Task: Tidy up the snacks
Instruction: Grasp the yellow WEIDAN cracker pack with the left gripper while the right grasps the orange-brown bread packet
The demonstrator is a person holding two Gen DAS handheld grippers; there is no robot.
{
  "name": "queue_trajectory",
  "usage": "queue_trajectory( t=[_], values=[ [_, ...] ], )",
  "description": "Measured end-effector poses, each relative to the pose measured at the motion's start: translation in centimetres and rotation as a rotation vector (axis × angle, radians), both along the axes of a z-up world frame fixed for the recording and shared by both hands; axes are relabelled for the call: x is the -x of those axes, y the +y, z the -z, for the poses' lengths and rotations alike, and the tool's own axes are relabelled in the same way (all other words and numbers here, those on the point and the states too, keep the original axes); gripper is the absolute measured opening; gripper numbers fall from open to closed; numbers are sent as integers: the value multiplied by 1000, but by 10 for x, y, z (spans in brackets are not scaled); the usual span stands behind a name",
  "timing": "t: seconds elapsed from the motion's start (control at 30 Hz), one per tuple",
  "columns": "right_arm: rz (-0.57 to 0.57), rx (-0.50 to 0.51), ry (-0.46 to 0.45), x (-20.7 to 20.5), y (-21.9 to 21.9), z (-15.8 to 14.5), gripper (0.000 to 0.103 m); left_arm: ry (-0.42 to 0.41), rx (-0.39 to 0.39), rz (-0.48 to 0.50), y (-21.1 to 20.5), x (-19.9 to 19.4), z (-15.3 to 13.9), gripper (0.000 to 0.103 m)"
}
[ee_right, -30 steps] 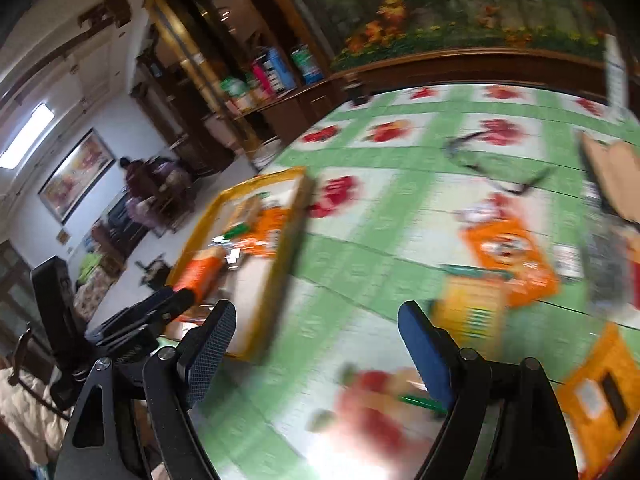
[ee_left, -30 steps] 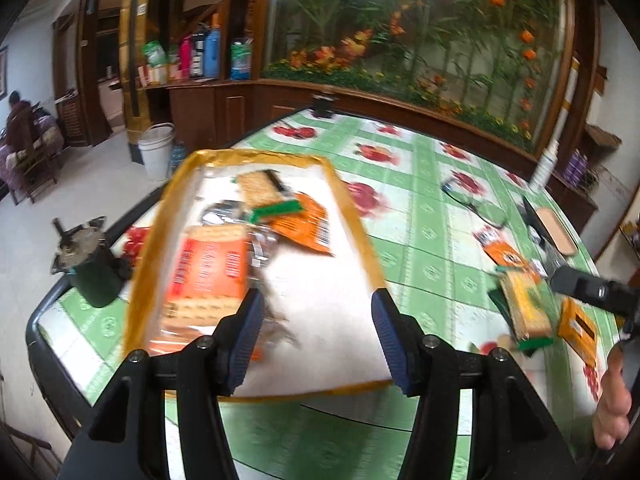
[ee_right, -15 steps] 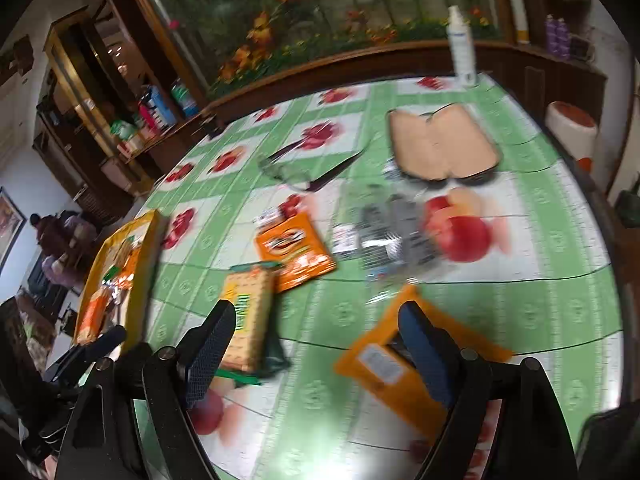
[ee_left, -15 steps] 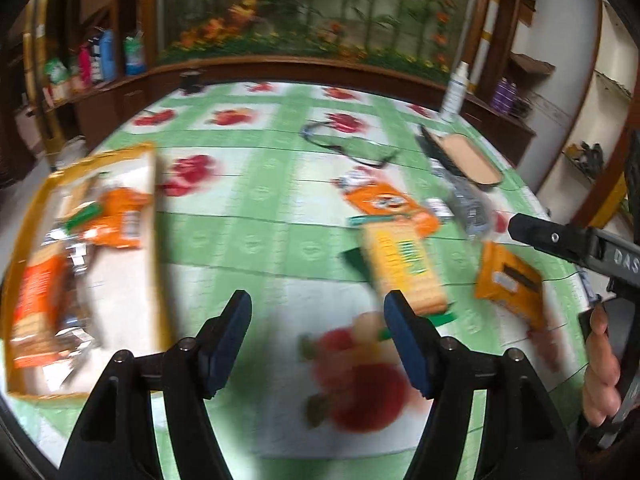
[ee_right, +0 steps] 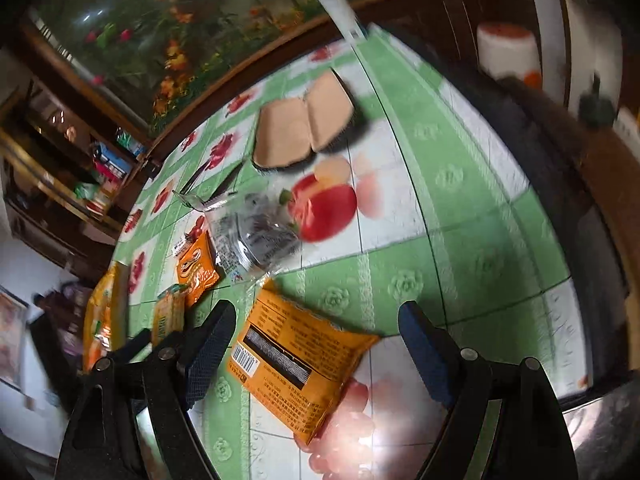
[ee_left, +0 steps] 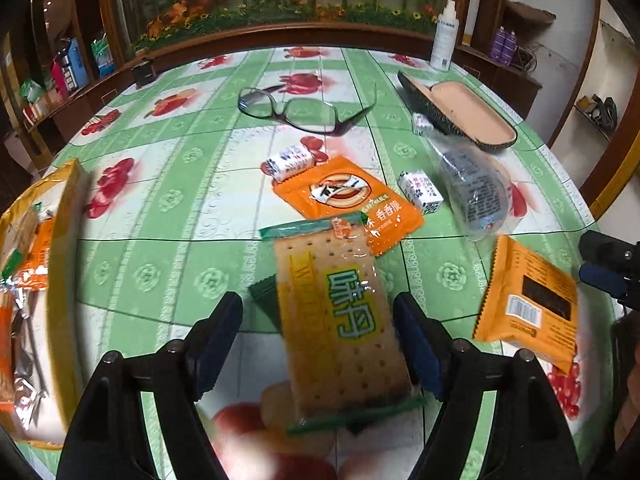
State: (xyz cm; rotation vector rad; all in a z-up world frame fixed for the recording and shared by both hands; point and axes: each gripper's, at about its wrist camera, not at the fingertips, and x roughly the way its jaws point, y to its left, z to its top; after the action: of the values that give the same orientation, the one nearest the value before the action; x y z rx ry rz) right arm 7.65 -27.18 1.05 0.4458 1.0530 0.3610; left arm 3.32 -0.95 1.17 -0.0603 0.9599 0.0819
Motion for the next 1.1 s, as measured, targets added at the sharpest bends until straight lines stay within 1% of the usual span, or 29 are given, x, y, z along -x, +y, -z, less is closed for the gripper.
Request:
queue_trajectory(
  t=[0.03,0.07,0.13,0.23,0.27,0.33,0.43,0.5,0.53,0.6,0.63,0.7,0.77,0.9,0.93,1.0,1.03,1.1],
  values=[
    [-1,-13,12,-1,-1,2,86,-1,4,5,1,-1,1,70],
    [-5,-10,13,-1,1,3,86,-1,1,14,1,-1,3,66],
    [-15,10,3,-1,4,3,86,-12,3,29,2,2,1,55],
    [-43,24,8,-2,10,8,86,-12,26,50,11,9,0,47],
    [-54,24,13,-2,12,10,87,-11,43,48,16,13,0,46],
    [-83,36,-5,-1,20,10,87,-15,63,42,29,24,-2,46],
    [-145,97,-36,6,37,8,90,-21,67,29,44,37,-1,46],
    [-244,125,-57,15,56,7,90,-23,58,26,52,44,1,46],
    [-276,141,-66,18,63,7,90,-30,44,17,54,47,1,46],
    [-351,221,-104,31,83,7,90,-33,34,23,56,49,1,46],
    [-389,287,-136,40,96,7,90,-36,38,27,56,50,1,46],
    [-430,404,-197,53,115,5,90,-40,58,35,59,51,0,46],
    [-449,496,-254,61,128,3,90,-41,67,41,60,49,0,46],
    [-458,616,-324,64,147,7,90,-57,85,53,59,45,1,46],
    [-454,634,-326,62,149,9,90,-64,93,56,59,45,1,45],
    [-454,599,-334,63,143,11,80,-94,107,56,60,45,2,45],
    [-450,589,-336,61,141,10,79,-96,114,55,60,44,3,45],
    [-434,577,-347,63,140,10,79,-121,155,50,63,43,0,45]
  ],
)
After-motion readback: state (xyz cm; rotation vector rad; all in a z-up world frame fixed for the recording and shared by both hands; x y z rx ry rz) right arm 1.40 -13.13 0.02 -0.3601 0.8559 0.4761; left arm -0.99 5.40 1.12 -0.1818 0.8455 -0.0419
